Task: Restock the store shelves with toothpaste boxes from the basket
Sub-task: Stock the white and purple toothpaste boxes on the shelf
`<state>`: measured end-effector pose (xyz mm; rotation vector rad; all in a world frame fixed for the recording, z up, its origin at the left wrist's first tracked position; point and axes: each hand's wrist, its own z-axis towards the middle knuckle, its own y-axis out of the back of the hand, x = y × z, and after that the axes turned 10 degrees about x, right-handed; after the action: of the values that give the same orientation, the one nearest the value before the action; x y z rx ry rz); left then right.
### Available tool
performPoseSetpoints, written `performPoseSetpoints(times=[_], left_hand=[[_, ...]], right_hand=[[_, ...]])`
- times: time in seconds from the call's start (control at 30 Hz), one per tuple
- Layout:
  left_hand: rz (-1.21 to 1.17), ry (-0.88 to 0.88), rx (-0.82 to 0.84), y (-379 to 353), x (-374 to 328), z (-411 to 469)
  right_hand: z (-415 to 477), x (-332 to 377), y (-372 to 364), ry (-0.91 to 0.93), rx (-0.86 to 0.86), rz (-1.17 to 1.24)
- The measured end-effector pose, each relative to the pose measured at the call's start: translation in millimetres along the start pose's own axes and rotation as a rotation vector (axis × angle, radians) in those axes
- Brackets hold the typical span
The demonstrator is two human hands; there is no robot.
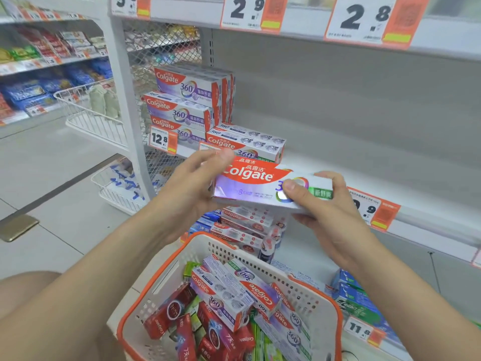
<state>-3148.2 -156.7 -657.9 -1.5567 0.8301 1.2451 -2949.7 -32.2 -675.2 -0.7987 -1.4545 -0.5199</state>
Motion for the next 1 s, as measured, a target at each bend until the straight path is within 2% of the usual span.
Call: performPoseSetpoints(times=[0.13, 0.23, 0.3, 0.47, 0.53, 0.63, 0.7, 0.77, 0.83, 0.93, 1.0], left_hand=[[0.008, -0.058, 0.031, 4, -12, 16], [-0.015, -0.083, 0.055, 10, -24, 38], [0.001, -0.073, 0.044, 13, -28, 53], [-0.034, -0.090, 0.035, 4, -17, 84], [0.194, -0.091, -0.036, 3, -12, 93], [0.943, -0.226, -0.102, 16, 4, 102], [1.246, -0.317, -0.052, 21, 16, 107], [1.401, -0.304, -0.010, 25, 26, 113], [1.504, -0.258, 0.011, 26, 31, 116], [1.638, -0.280, 0.022, 29, 33, 120], [1.648, -0.290, 0.002, 31, 33, 124]], right_hand=[[12, 22, 6, 0.142, 0.025, -0.270], [25, 45, 17, 0.119, 0.199, -0.359], [35, 52, 25, 0.107, 0.242, -0.385], [74, 45, 30, 0.204, 0.066, -0.217], [95, 44, 33, 0.287, -0.055, -0.175], [128, 44, 39, 0.415, -0.271, -0.291], [151, 40, 48, 0.467, -0.382, -0.424], [173, 32, 58, 0.473, -0.421, -0.578], [191, 23, 65, 0.439, -0.360, -0.695], [210, 14, 66, 0.379, -0.217, -0.719], [219, 12, 65, 0.337, -0.144, -0.705]])
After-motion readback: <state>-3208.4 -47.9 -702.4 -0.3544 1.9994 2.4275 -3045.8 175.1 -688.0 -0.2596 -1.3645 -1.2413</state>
